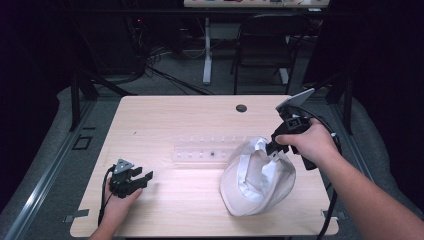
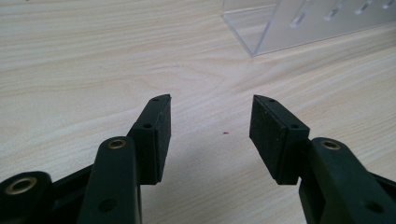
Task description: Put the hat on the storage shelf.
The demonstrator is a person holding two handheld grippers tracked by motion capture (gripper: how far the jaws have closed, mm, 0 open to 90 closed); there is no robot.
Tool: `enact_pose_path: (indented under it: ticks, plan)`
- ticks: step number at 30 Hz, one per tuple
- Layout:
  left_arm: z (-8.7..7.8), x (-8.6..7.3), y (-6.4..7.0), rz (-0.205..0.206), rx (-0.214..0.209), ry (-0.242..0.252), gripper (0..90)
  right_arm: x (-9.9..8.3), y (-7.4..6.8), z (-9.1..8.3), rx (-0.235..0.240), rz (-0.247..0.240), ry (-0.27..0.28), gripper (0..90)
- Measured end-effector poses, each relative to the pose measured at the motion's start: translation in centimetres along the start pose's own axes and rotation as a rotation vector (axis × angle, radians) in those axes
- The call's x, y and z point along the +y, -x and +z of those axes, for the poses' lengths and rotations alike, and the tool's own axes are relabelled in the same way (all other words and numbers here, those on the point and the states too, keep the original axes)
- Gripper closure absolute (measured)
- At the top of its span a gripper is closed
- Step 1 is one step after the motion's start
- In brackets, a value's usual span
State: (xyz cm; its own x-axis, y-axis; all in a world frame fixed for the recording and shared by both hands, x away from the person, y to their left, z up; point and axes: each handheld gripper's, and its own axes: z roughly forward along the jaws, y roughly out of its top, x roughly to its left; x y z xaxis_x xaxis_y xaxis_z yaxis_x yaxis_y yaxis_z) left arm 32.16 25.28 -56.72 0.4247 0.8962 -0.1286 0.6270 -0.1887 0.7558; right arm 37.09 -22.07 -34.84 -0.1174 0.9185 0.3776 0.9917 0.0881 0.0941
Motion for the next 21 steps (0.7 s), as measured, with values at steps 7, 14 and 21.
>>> enact_pose_path:
  ticks: [7, 14, 21]
  plan:
    - [0.0, 0.0, 0.0, -0.001, 0.0, 0.0, 48.5, 0.0, 0.7, -0.2, 0.139, 0.051, -0.002, 81.0]
    - [0.0, 0.0, 0.0, 0.001, 0.002, 0.0, 48.5, -0.3, 1.0, -0.6, 0.285, 0.067, 0.013, 81.1]
    - [0.0, 0.0, 0.0, 0.003, 0.003, -0.001, 48.4, -0.3, 1.0, -1.5, 0.36, 0.079, 0.036, 81.2]
